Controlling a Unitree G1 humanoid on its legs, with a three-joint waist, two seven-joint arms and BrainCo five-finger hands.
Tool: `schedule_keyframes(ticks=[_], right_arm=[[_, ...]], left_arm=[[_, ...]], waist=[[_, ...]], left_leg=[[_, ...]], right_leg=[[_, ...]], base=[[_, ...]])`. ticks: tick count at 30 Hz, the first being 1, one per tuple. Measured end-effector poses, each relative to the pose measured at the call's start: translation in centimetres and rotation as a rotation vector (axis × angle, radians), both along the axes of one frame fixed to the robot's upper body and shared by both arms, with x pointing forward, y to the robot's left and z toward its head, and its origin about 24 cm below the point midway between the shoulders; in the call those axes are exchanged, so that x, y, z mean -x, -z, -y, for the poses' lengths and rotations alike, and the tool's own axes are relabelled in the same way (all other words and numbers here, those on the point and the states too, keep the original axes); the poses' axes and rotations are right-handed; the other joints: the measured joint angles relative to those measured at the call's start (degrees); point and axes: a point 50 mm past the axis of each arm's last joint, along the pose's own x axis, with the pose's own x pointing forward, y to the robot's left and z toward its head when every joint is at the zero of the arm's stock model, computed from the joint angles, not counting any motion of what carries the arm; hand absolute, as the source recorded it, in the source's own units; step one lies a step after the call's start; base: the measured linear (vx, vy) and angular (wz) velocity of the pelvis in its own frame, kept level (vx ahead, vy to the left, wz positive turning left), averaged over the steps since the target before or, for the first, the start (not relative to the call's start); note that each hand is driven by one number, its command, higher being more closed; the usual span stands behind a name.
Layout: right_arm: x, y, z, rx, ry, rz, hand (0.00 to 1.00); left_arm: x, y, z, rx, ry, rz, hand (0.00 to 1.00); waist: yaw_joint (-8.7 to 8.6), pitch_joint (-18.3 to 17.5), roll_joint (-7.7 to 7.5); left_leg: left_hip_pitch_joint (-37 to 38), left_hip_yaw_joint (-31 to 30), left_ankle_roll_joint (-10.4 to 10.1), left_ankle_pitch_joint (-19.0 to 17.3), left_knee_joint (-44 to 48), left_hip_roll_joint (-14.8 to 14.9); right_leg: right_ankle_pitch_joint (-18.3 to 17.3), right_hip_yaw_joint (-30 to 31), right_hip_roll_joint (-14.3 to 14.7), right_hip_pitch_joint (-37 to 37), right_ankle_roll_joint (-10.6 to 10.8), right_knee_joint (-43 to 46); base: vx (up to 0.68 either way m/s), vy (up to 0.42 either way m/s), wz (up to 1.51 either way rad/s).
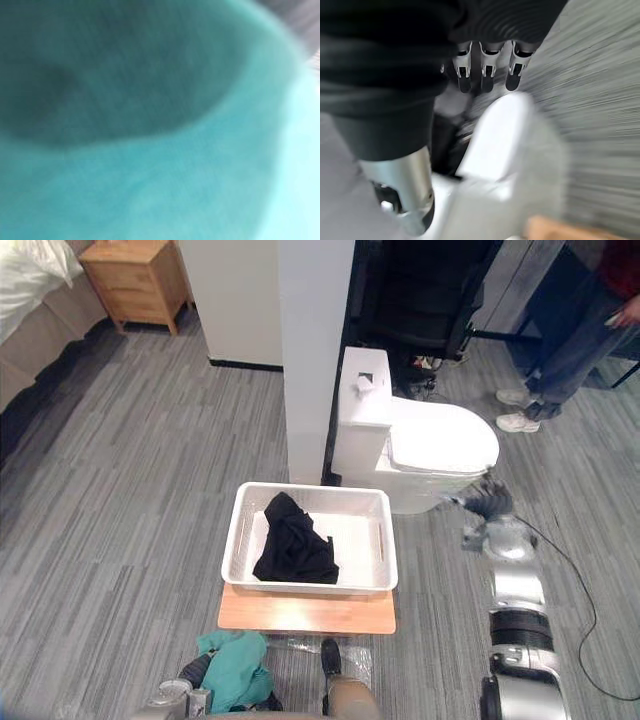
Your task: Tidy the bed and pick cloth on bed and put in laundry
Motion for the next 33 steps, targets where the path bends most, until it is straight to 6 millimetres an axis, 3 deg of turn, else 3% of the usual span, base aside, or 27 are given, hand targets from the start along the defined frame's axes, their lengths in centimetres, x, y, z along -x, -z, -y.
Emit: schedule_keyframes(ticks=[3,6,8,10,11,13,17,24,26,27,30,31,32,33], right_arm=[[3.0,3.6,1.6,-0.067,0.086,-0.139,0.0],[7.6,8.0,2.4,-0.229,0.238,-0.256,0.0],[10.0,11.0,1.1,-0.433,0.33,-0.277,0.0],[12.8,14.8,-2.7,-0.704,0.438,-0.316,0.0],[13.5,15.7,-3.9,-0.759,0.454,-0.337,0.0],[15.7,18.1,-8.3,-0.892,0.454,-0.44,0.0],[17.8,20.1,-14.5,-0.949,0.334,-0.589,0.0],[17.6,20.3,-15.9,-0.868,0.174,-0.659,0.0],[17.6,20.4,-15.9,-0.83,0.14,-0.699,0.0],[17.5,20.4,-15.9,-0.82,0.13,-0.707,0.0],[17.1,20.3,-15.3,-0.795,0.118,-0.728,0.0],[17.2,20.2,-15.0,-0.789,0.123,-0.741,0.0],[17.3,20.2,-14.9,-0.787,0.124,-0.747,0.0],[17.5,20.3,-14.8,-0.787,0.127,-0.758,0.0]], left_arm=[[0.6,0.2,0.0,0.008,-0.025,-0.028,1.0],[1.3,0.7,0.4,0.013,-0.058,-0.074,1.0],[1.6,0.8,0.4,0.02,-0.112,-0.089,1.0],[2.5,1.1,0.2,0.038,-0.196,-0.114,1.0],[2.5,1.1,0.1,0.037,-0.209,-0.116,1.0],[2.4,1.1,0.1,0.035,-0.242,-0.109,1.0],[3.2,1.3,0.1,0.057,-0.392,-0.122,1.0],[5.2,1.4,-1.5,0.049,-0.86,-0.106,1.0],[6.6,1.0,-3.5,0.0,-1.116,-0.063,1.0],[7.0,0.9,-4.3,-0.024,-1.161,-0.046,1.0],[7.6,-1.5,-10.2,-0.17,-1.314,0.144,1.0],[6.9,-3.5,-13.3,-0.245,-1.32,0.276,1.0],[6.4,-4.8,-15.0,-0.29,-1.309,0.351,1.0],[5.2,-7.7,-17.9,-0.364,-1.289,0.508,1.0]], waist=[[-0.01,-0.93,0.77],[-0.01,-1.9,1.86],[-0.02,-1.99,2.0],[0.2,-2.04,1.97],[0.27,-2.08,1.92],[0.53,-2.14,1.81],[1.93,-2.46,1.9],[4.29,-2.89,1.06],[5.32,-2.87,1.11],[5.37,-2.83,1.2],[6.53,-2.42,1.9],[7.03,-2.3,2.08],[7.37,-2.25,2.17],[7.91,-2.27,2.37]], left_leg=[[1.3,-0.3,0.0,0.0,-0.42,-0.05],[2.35,-2.36,-0.01,0.0,-0.56,-0.06],[2.99,-3.19,-0.03,-0.01,-0.59,0.01],[3.33,-4.46,-0.35,-0.01,-0.7,0.17],[3.33,-4.84,-0.44,0.01,-0.7,0.21],[3.5,-6.36,-0.64,0.16,-0.73,0.28],[4.21,-9.39,-0.72,0.21,-0.85,0.3],[3.55,-16.84,-0.49,0.59,-0.84,-0.34],[3.3,-18.91,-0.14,1.21,-0.56,-0.44],[3.3,-19.24,-0.18,1.23,-0.55,-0.47],[3.54,-20.48,-0.54,1.28,-0.54,-0.45],[3.79,-21.14,-0.63,1.26,-0.54,-0.44],[3.99,-21.53,-0.81,1.21,-0.54,-0.43],[4.09,-22.0,-1.37,0.95,-0.56,-0.31]], right_leg=[[-0.7,-0.56,-0.05,1.08,-0.04,0.4],[-1.54,-2.71,-0.38,2.87,0.01,0.48],[-2.04,-3.83,-0.54,3.87,-0.01,0.46],[-2.24,-5.37,-0.74,5.04,-0.14,-0.08],[-2.24,-5.86,-0.99,5.34,-0.14,-0.31],[-2.23,-7.54,-1.21,6.67,-0.15,-1.1],[-2.79,-11.03,-1.71,9.09,-0.06,-1.67],[-4.87,-19.46,-3.04,11.82,0.85,-1.96],[-5.11,-21.81,-3.19,12.84,0.91,-1.92],[-5.18,-22.4,-3.21,13.04,0.92,-1.75],[-5.64,-23.82,-3.24,13.92,0.94,-1.67],[-6.14,-24.41,-3.24,14.54,0.99,-1.67],[-6.42,-24.71,-3.24,14.91,1.02,-1.67],[-6.79,-25.4,-3.17,15.03,0.86,-1.67]], base=[[0.02,0.016,0.09],[0.02,0.023,0.31],[0.01,0.006,0.27],[0.01,-0.011,0.3],[0.01,-0.011,0.39],[0.02,-0.013,0.41],[0.03,-0.001,0.46],[0.04,0.006,0.59],[0.11,0.007,0.49],[0.1,0.006,0.34],[0.05,-0.008,0.25],[0.03,-0.021,0.28],[0.0,-0.041,0.32],[-0.01,-0.053,0.21]])
